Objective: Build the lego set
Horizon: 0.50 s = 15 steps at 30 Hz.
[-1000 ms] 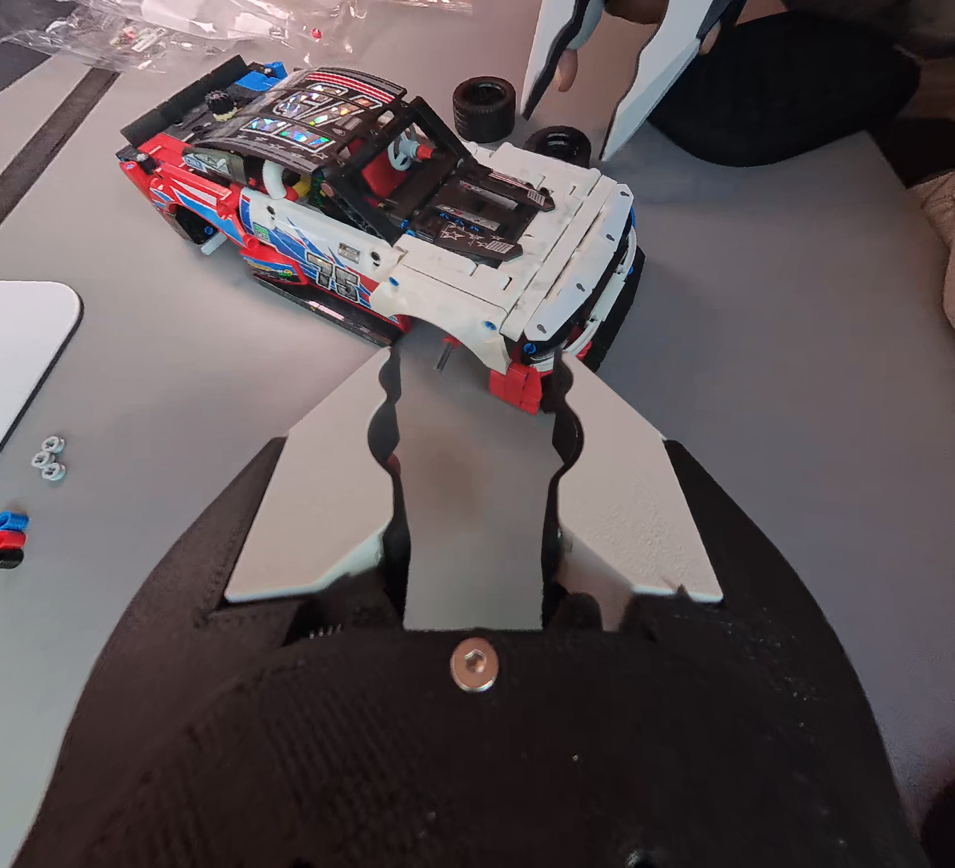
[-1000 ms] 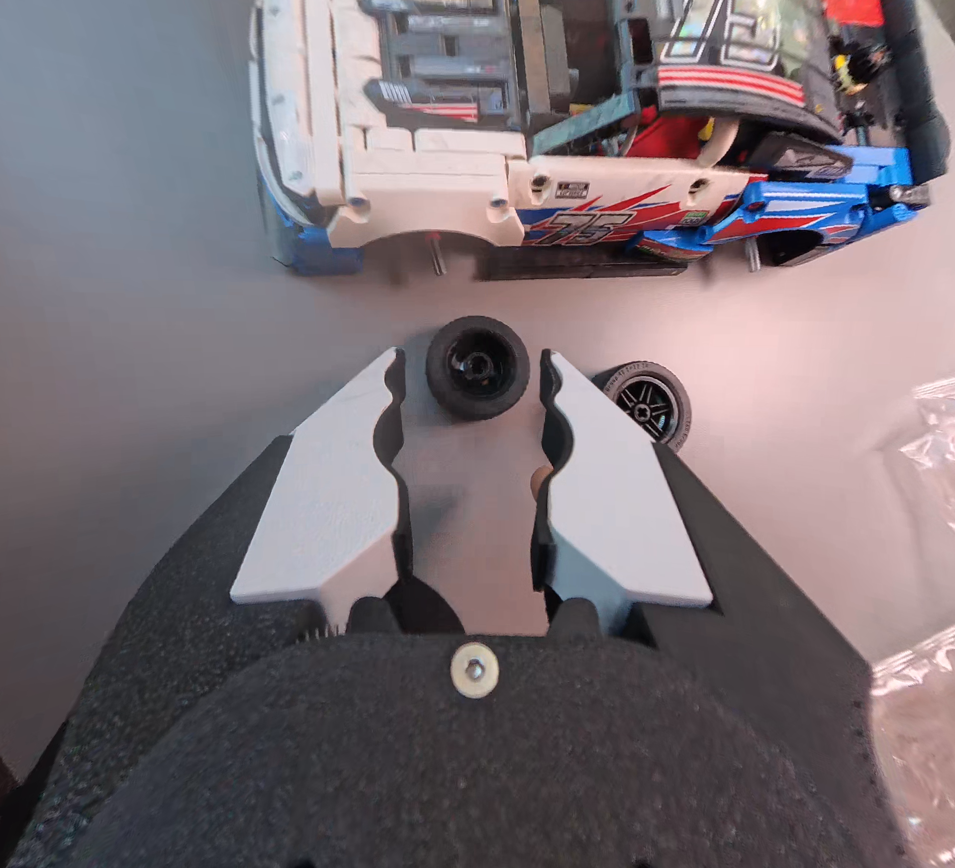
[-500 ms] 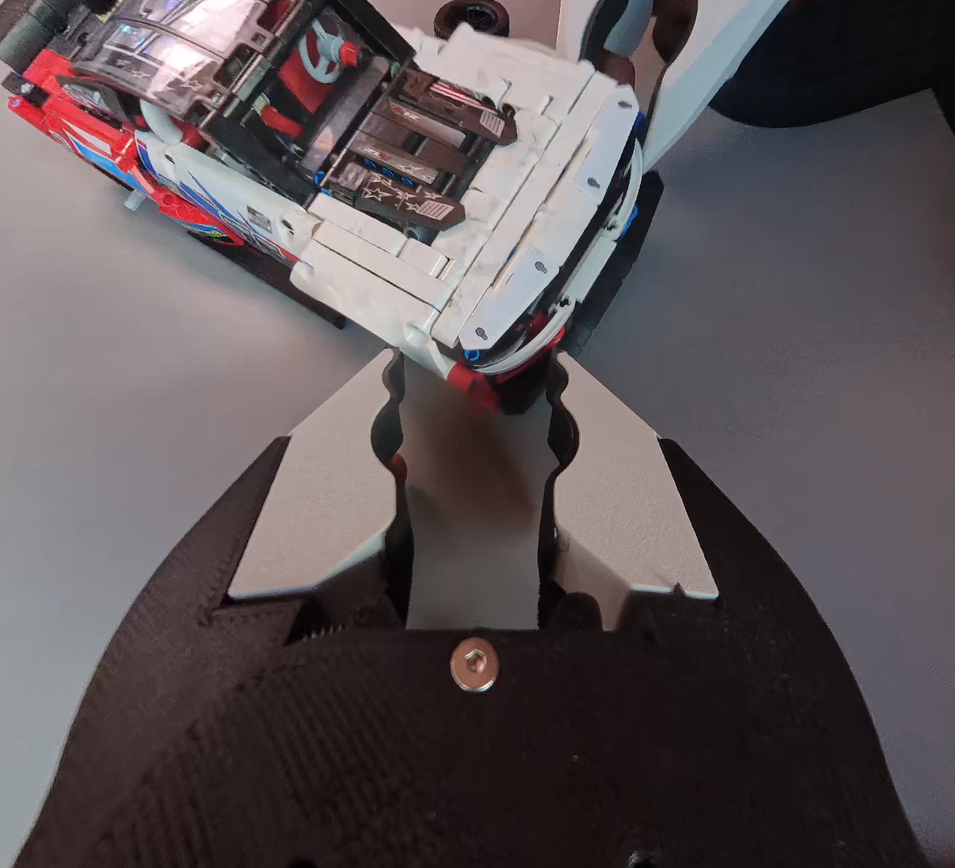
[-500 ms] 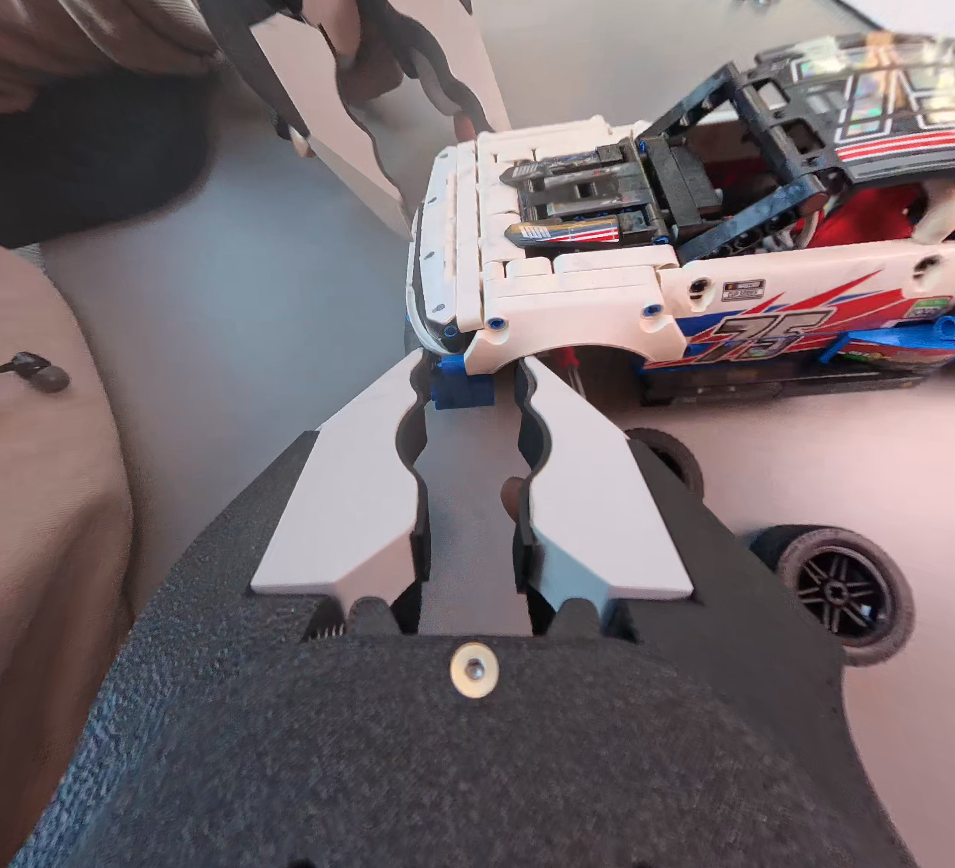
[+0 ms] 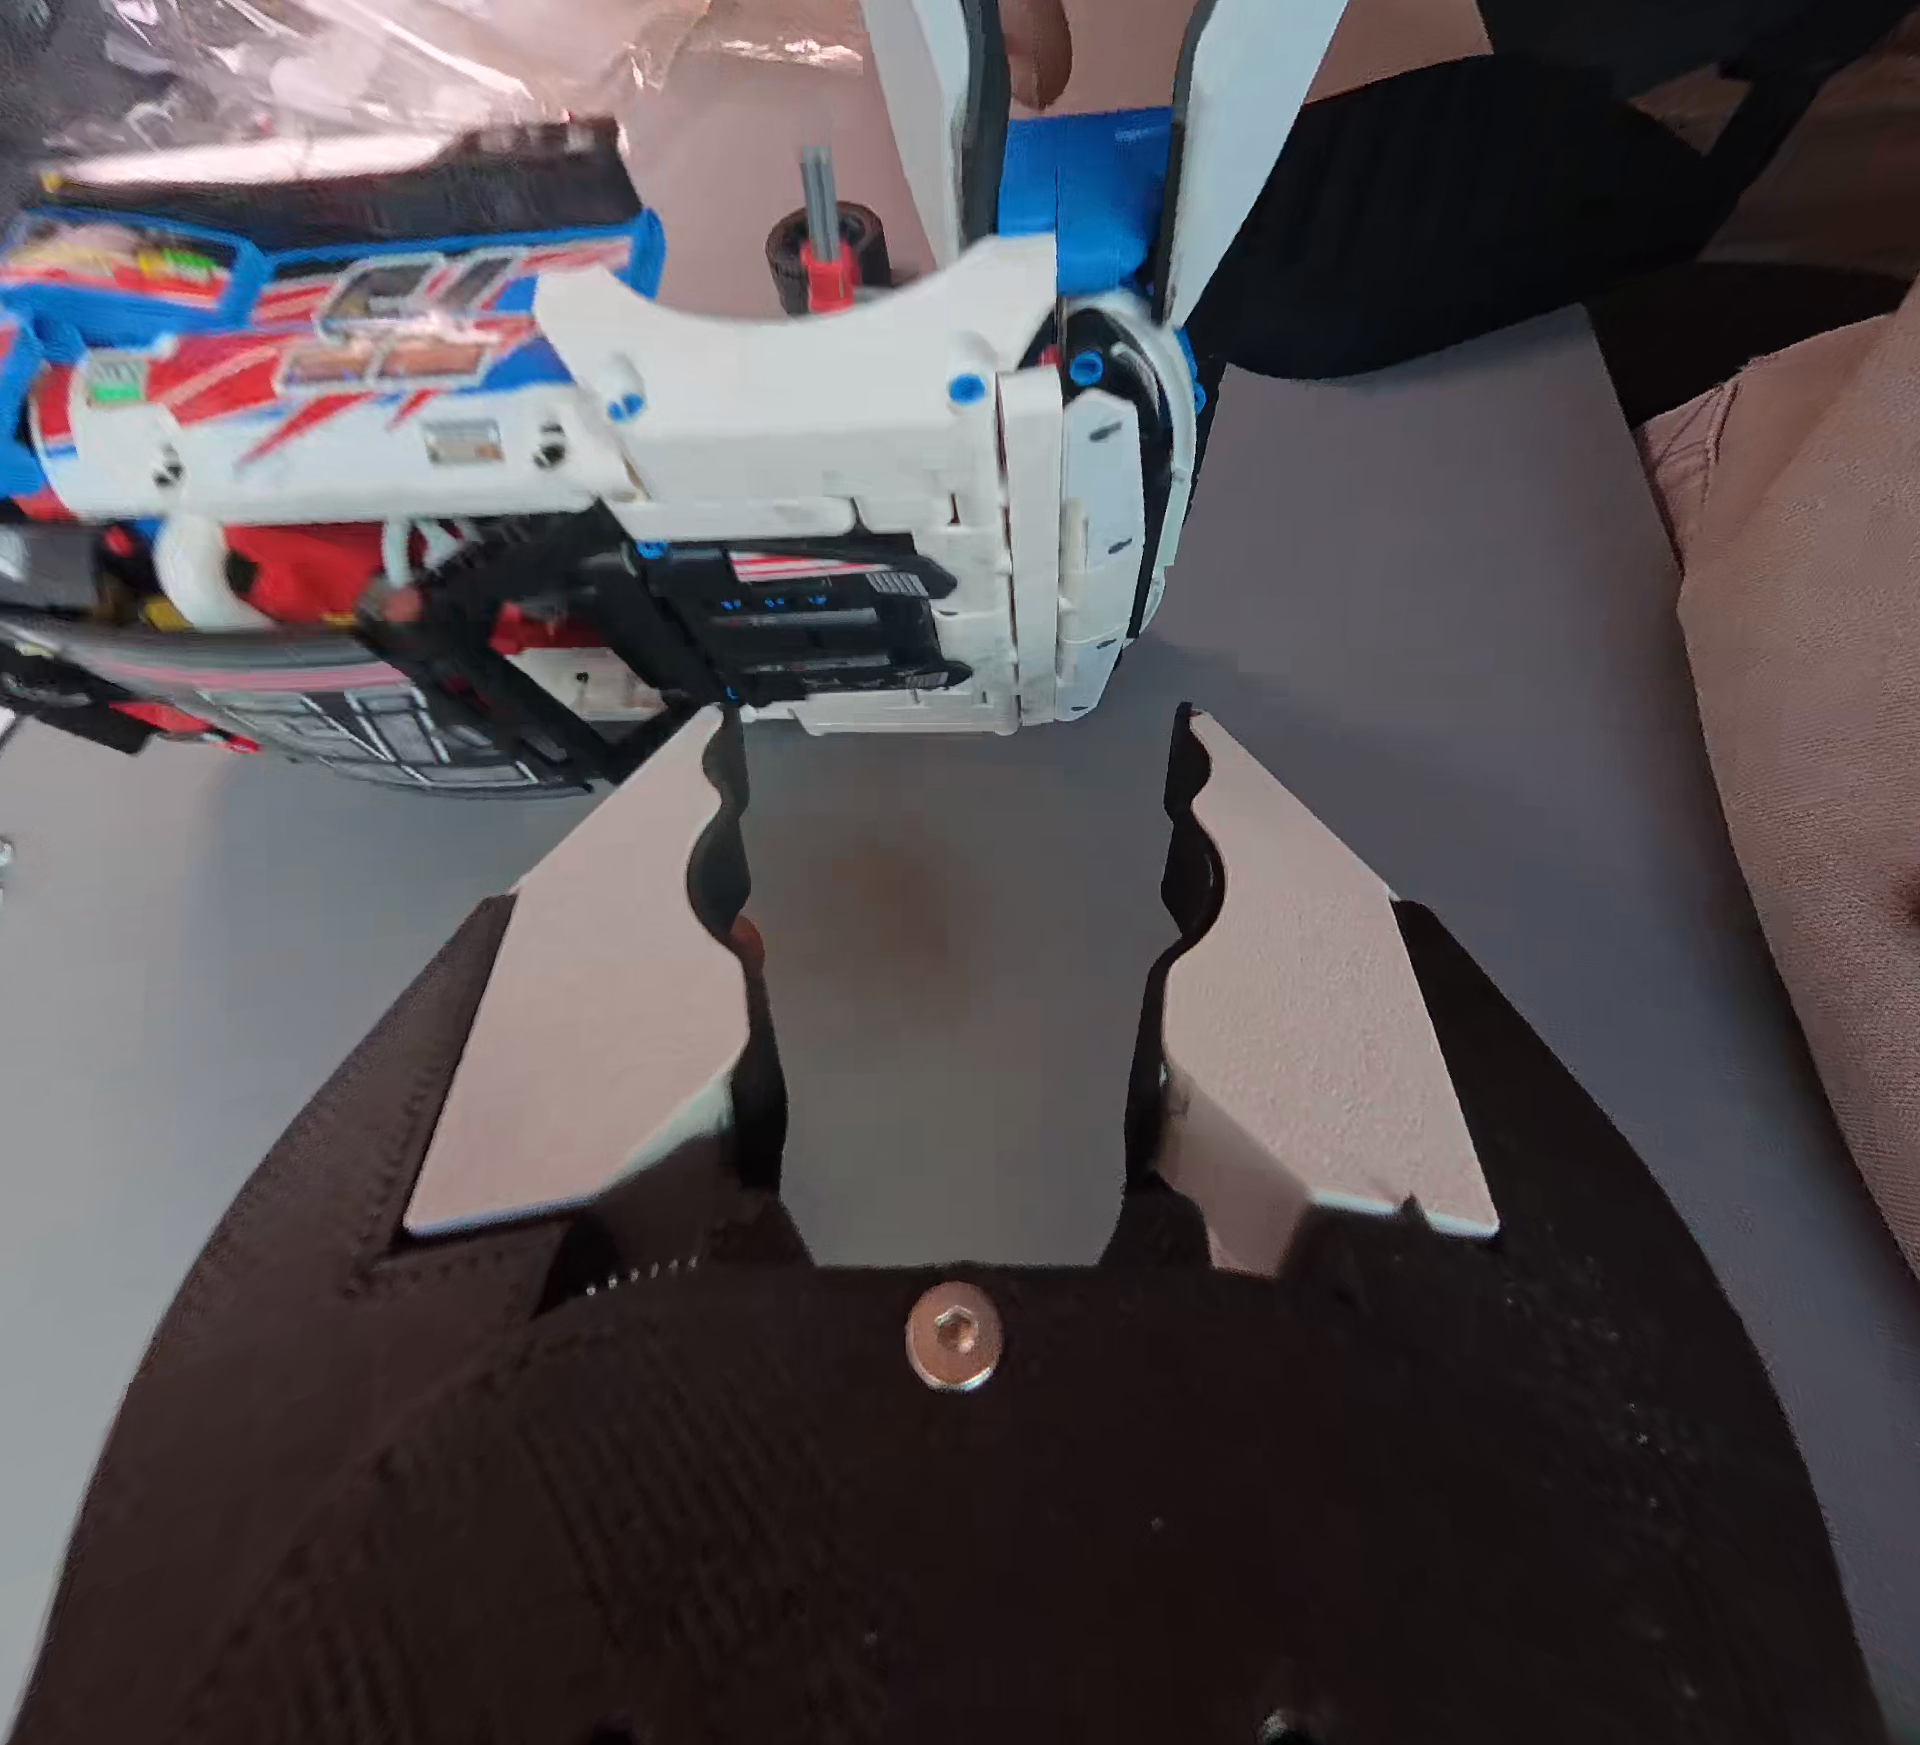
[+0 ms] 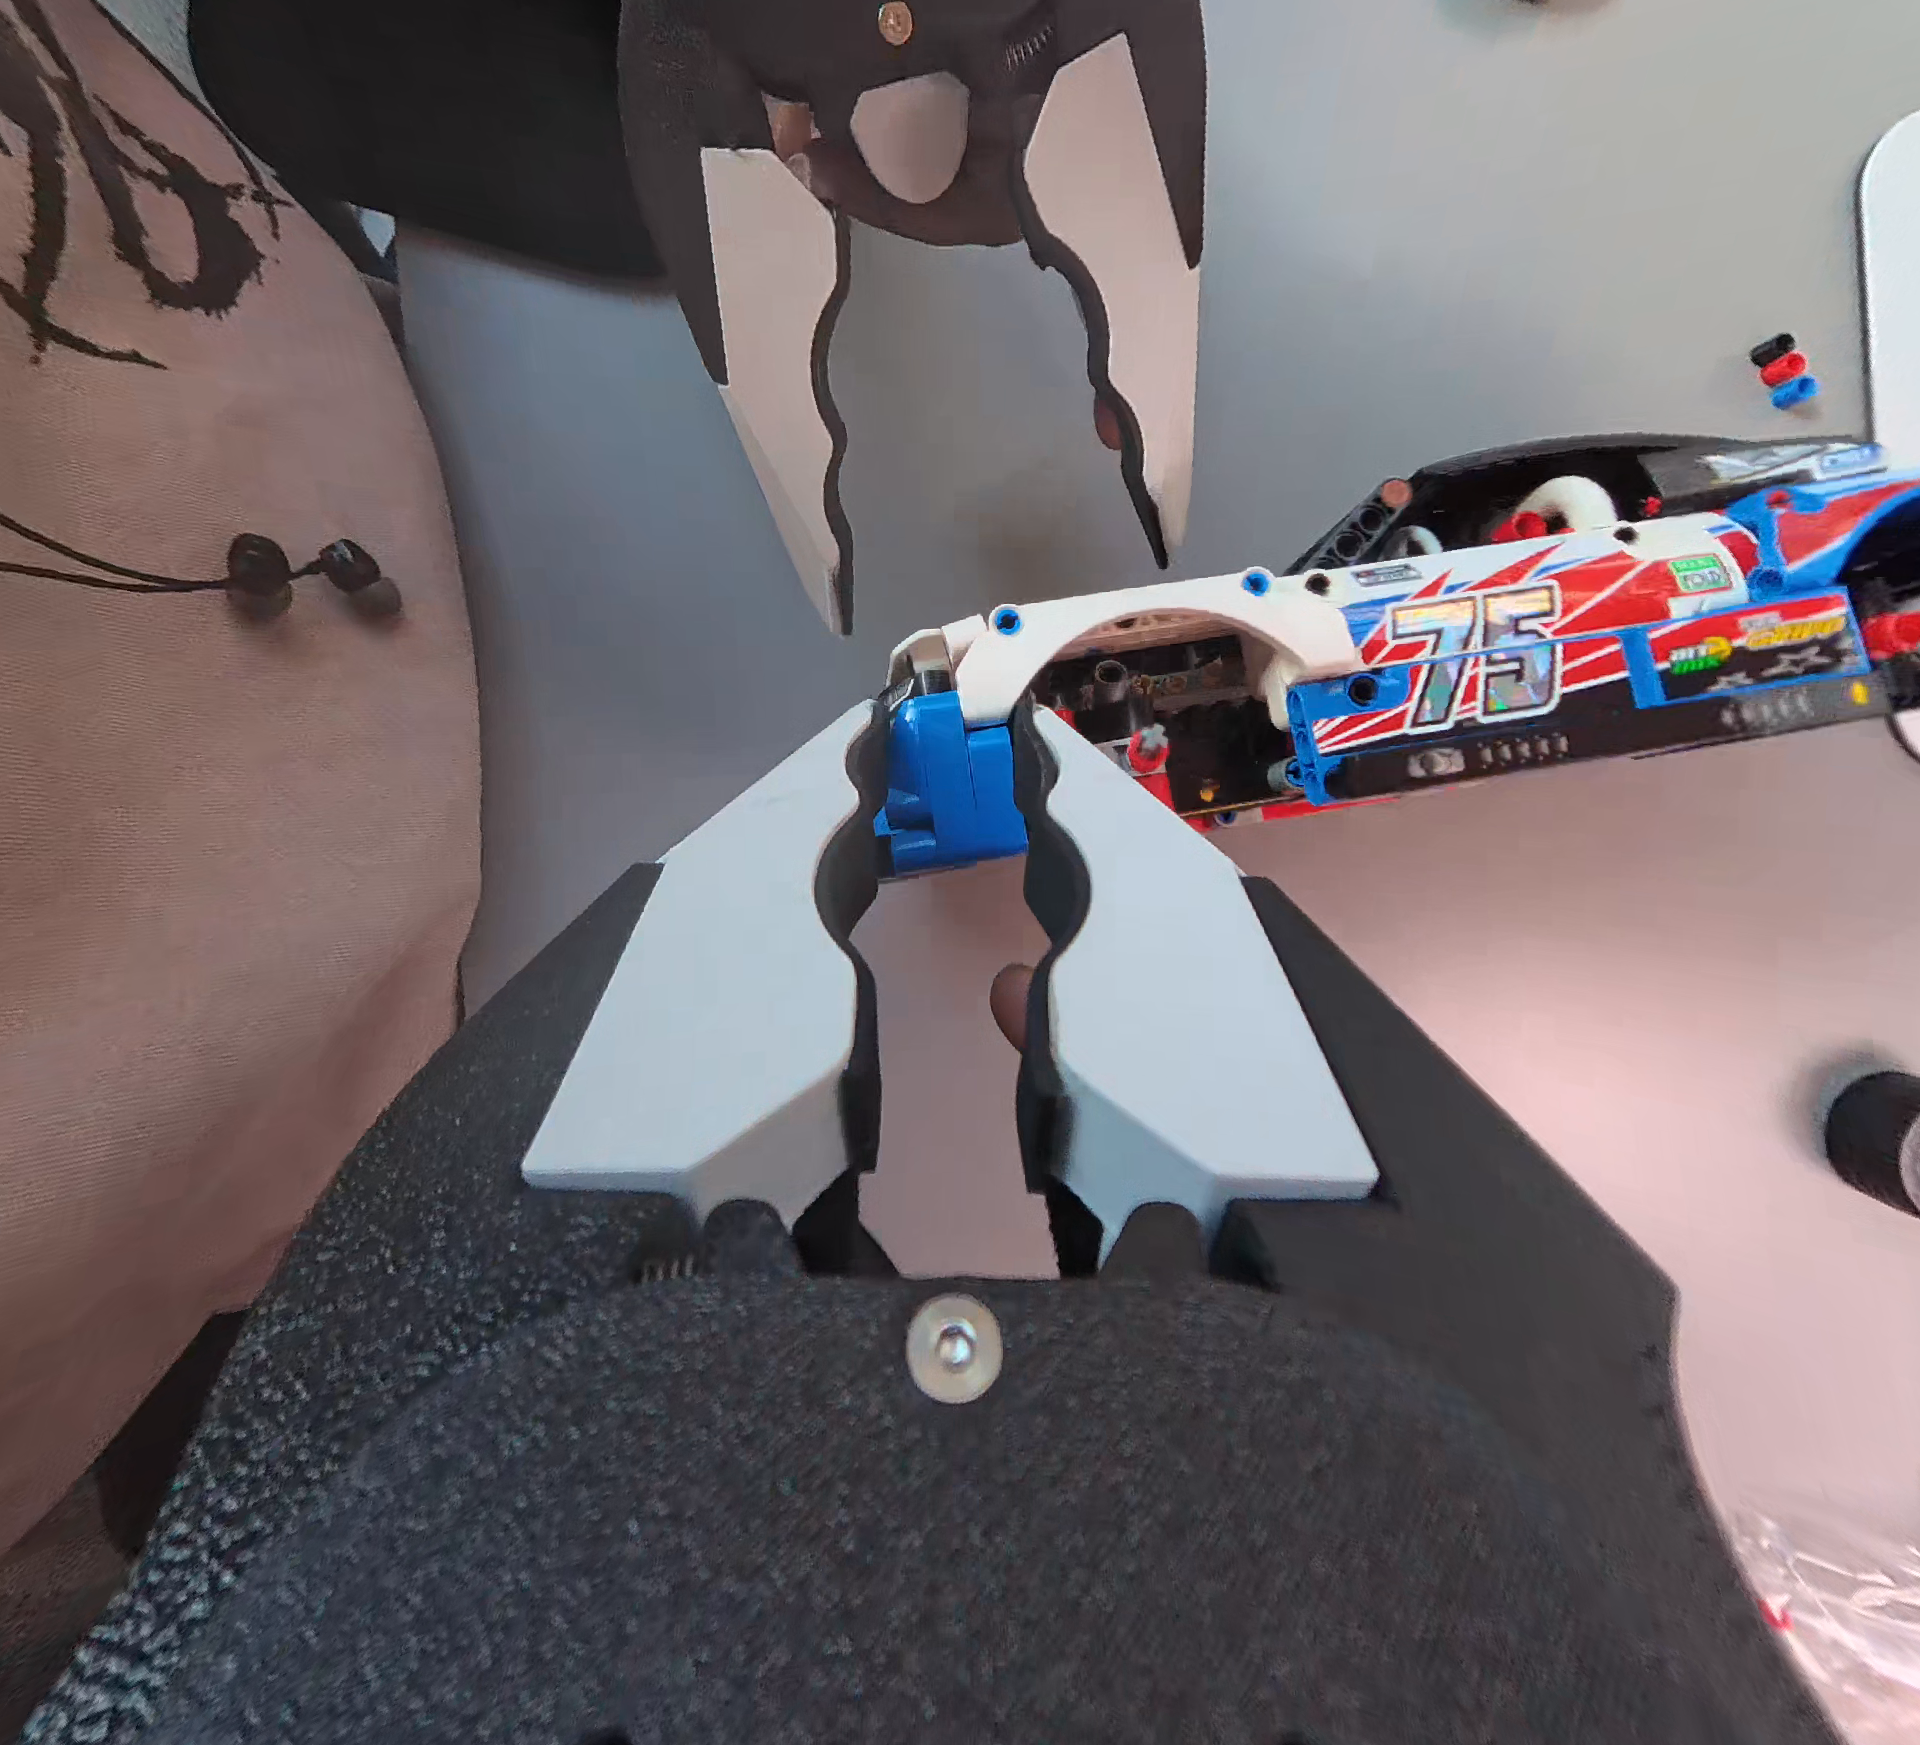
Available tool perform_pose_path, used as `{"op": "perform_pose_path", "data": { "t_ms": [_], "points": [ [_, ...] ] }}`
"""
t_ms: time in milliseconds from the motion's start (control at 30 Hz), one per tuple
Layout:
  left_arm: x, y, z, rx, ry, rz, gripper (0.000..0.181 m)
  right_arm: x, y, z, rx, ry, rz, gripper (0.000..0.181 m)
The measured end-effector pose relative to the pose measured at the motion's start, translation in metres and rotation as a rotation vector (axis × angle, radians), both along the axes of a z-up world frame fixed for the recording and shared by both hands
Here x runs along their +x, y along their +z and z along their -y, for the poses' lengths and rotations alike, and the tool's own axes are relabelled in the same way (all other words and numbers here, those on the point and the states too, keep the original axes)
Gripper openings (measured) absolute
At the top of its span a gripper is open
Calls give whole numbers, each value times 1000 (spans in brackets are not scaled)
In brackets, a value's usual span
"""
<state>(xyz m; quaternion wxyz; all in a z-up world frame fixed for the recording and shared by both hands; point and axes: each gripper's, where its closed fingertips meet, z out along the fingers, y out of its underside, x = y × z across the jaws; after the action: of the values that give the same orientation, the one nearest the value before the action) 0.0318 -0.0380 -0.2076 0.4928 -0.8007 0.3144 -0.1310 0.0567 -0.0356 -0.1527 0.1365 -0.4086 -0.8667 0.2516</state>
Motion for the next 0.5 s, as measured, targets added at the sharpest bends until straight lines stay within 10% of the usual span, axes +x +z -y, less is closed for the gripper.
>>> {"op": "perform_pose_path", "data": {
  "t_ms": [33, 500],
  "points": [
    [0, 5, 0, 28, 2, 5, 77, 0, -2, 3, -7, 3, -5, 20],
    [-41, 49, -30, 193, 29, -202, 71, 29, 3, 5, -283, 50, -163, 18]
  ]
}}
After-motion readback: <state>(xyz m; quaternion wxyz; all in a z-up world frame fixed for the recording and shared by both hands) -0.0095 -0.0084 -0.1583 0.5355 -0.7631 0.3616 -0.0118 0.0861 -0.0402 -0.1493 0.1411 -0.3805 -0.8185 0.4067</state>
